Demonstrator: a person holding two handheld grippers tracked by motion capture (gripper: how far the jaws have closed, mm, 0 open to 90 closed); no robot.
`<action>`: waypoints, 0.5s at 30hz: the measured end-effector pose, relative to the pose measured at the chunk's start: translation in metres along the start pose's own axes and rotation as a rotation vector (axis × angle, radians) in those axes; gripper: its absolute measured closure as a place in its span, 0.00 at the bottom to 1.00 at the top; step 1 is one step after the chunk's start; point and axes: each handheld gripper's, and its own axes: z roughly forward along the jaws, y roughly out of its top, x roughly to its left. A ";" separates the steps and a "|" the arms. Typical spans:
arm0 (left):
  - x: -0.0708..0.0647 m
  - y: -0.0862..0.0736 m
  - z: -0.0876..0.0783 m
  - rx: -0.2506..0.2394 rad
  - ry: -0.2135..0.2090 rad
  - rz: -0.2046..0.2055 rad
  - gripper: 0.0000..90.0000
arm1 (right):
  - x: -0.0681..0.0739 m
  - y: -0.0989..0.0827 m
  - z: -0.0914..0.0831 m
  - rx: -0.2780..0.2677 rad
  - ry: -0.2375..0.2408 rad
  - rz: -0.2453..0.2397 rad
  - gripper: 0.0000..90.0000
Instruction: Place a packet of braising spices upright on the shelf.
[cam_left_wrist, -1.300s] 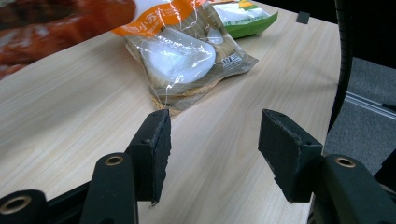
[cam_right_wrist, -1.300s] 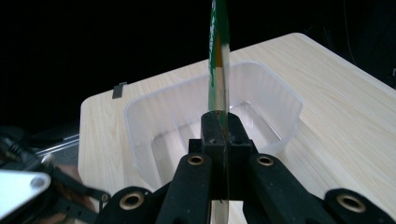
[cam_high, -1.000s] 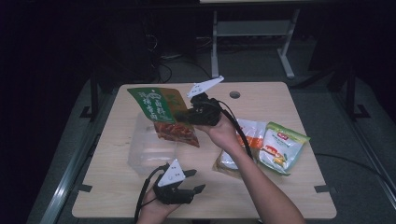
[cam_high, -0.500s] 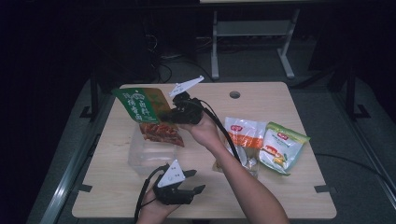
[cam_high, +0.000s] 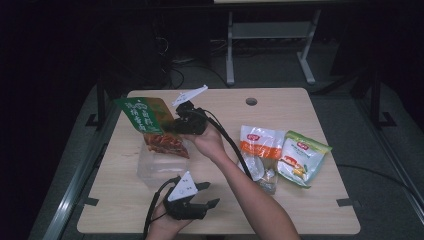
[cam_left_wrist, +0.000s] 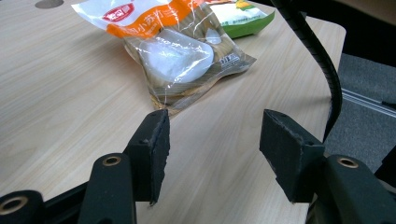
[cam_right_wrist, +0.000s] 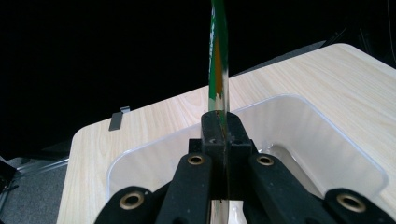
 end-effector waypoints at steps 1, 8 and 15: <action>0.000 0.000 0.000 0.000 -0.001 -0.001 0.47 | 0.000 -0.001 0.004 -0.001 0.002 0.001 1.00; -0.001 0.000 0.000 0.001 -0.003 0.005 0.47 | -0.003 -0.013 0.015 -0.002 -0.003 0.019 1.00; -0.002 0.000 -0.001 0.006 -0.004 0.012 0.47 | -0.009 -0.027 0.022 -0.007 0.001 0.067 1.00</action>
